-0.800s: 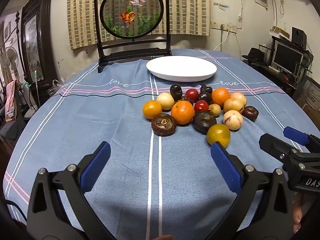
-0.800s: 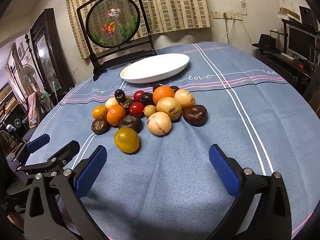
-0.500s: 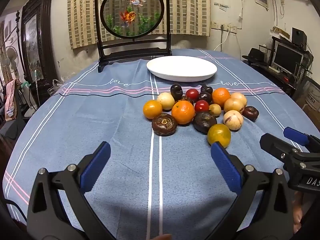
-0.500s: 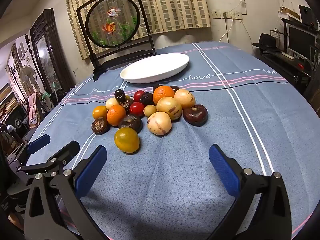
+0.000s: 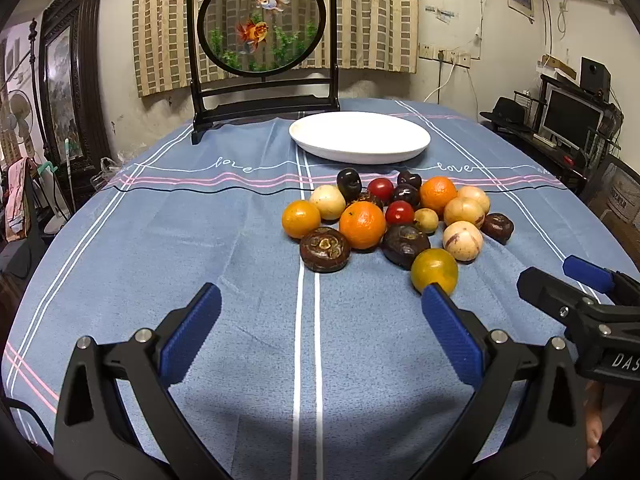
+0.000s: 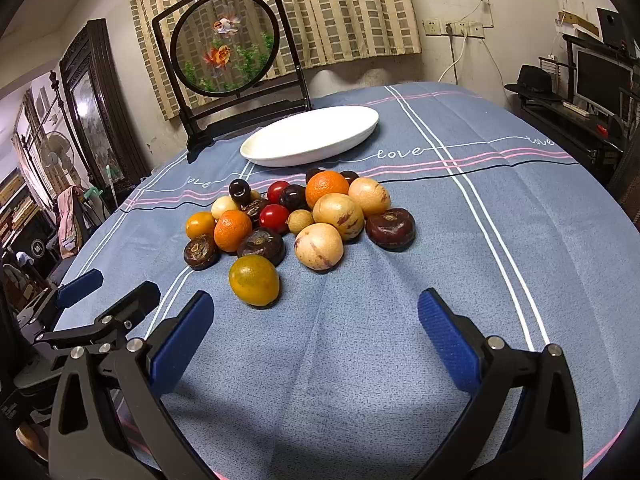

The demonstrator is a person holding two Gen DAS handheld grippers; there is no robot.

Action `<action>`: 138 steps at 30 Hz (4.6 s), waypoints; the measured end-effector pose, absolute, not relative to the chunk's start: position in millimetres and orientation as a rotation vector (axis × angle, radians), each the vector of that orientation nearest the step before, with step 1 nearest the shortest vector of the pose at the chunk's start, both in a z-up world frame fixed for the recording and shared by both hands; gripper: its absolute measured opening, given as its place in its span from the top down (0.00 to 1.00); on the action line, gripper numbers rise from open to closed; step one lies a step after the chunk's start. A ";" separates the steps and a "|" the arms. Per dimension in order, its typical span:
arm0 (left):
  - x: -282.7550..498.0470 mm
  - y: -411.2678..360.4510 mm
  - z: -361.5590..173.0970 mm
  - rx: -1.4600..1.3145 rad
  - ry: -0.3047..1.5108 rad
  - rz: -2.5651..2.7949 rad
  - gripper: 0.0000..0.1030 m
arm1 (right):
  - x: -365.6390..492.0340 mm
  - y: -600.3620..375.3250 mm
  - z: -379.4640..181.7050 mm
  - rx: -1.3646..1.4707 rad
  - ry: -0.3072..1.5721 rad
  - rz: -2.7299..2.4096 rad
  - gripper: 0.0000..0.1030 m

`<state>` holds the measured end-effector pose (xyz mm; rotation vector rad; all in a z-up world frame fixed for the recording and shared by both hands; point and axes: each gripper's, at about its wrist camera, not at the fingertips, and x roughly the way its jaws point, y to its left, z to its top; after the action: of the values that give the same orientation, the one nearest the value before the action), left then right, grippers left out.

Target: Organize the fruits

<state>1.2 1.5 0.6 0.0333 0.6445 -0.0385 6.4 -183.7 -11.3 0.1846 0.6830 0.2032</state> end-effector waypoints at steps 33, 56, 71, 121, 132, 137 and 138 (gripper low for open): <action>8.6 12.6 -6.2 -0.031 0.692 -0.008 0.02 | 9.6 -182.7 -14.5 0.191 0.688 0.206 0.01; 8.3 10.6 -5.9 -0.021 0.690 -0.012 0.02 | 5.5 -182.2 -14.1 0.197 0.683 0.210 0.01; 9.4 8.0 -6.8 -0.003 0.699 -0.057 0.02 | 6.6 -185.3 -14.9 0.231 0.693 0.227 0.01; 124.7 -2.0 -39.9 0.131 0.974 -0.197 0.22 | 58.3 -224.3 -13.4 0.182 0.784 0.413 0.01; 125.1 -3.1 -40.8 0.118 0.949 -0.244 0.43 | 63.2 -226.7 -19.7 0.206 0.826 0.408 0.01; 124.2 -3.9 -39.3 0.115 0.940 -0.252 0.58 | 63.0 -225.3 -20.2 0.191 0.824 0.396 0.01; 124.1 -2.8 -39.1 0.109 0.941 -0.254 0.58 | 62.4 -224.4 -19.9 0.180 0.820 0.388 0.01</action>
<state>124.1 -2.8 -39.1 0.1085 0.9408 -0.2543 62.4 -224.4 -19.9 0.1797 0.8199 0.3883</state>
